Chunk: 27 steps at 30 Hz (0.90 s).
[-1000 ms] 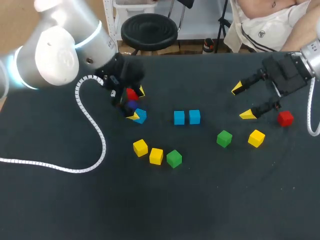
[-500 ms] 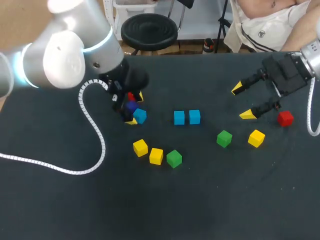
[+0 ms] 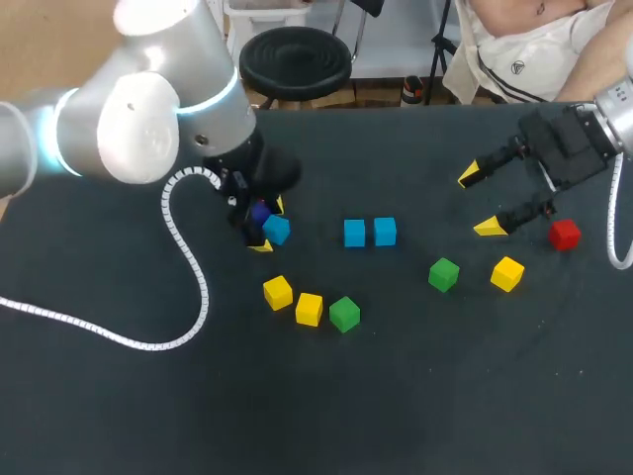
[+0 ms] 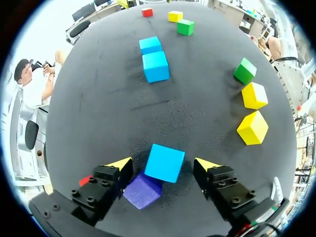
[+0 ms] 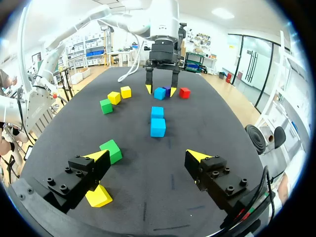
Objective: Place the blue cubes, place green cubes on the blue cubes, place the yellow cubes on the green cubes, then place the red cubes on the yellow cubes, and place purple cube on the red cubes.
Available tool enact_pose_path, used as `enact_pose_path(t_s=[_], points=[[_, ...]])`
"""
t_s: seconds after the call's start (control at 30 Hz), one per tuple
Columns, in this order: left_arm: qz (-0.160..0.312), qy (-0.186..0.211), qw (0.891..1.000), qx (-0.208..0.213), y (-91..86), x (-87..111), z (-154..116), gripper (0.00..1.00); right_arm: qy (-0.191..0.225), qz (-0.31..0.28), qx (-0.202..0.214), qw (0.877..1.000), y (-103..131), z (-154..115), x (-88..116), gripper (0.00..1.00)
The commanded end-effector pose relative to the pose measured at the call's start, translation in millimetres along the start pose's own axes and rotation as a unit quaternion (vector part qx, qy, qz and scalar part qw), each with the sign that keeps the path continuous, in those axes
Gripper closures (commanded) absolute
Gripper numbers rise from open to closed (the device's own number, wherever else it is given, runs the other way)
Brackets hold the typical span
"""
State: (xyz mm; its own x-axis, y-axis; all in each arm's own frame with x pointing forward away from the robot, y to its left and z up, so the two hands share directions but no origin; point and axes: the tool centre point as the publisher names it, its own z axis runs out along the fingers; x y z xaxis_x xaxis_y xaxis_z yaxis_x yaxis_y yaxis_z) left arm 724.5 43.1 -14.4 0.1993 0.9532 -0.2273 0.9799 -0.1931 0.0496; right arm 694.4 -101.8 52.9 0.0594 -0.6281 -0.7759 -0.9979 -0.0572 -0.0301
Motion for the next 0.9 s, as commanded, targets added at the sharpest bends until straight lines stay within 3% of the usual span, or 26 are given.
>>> enact_pose_path(t_s=[0.03,0.1,0.13,0.17,0.33,0.4,0.47,0.7,0.9], points=[[0.000,0.006,1.000,0.003,3.1,-1.5,0.5,0.24,-0.001,0.000,0.000,1.000,0.1,-0.1,0.2,0.00],[0.000,0.009,1.000,0.003,3.0,-0.4,1.3,0.25,-0.001,0.000,0.000,1.000,0.1,-0.1,0.2,0.00],[0.000,0.009,1.000,0.003,2.8,0.1,1.5,0.31,-0.001,0.000,0.000,1.000,0.1,-0.1,0.2,0.00],[-0.001,0.010,1.000,0.003,2.7,0.6,1.7,0.46,-0.001,0.000,0.000,1.000,0.1,-0.1,0.2,0.00],[-0.002,0.011,1.000,0.003,1.1,2.0,2.5,0.65,-0.001,0.000,0.000,1.000,0.1,-0.1,0.2,0.00],[-0.003,0.011,1.000,0.003,0.5,2.6,3.2,0.78,-0.001,0.000,0.000,1.000,0.1,-0.1,0.2,0.00],[-0.004,0.010,1.000,0.004,0.1,2.8,3.6,1.00,-0.001,0.000,0.000,1.000,0.1,-0.1,0.2,0.00],[-0.017,0.012,1.000,-0.002,-7.6,-7.9,-2.8,1.00,-0.001,0.000,0.000,1.000,0.1,-0.1,0.2,0.00],[-0.066,0.022,0.998,0.000,-17.5,-30.5,-4.6,1.00,-0.001,0.000,0.000,1.000,0.1,-0.1,0.2,0.00]])
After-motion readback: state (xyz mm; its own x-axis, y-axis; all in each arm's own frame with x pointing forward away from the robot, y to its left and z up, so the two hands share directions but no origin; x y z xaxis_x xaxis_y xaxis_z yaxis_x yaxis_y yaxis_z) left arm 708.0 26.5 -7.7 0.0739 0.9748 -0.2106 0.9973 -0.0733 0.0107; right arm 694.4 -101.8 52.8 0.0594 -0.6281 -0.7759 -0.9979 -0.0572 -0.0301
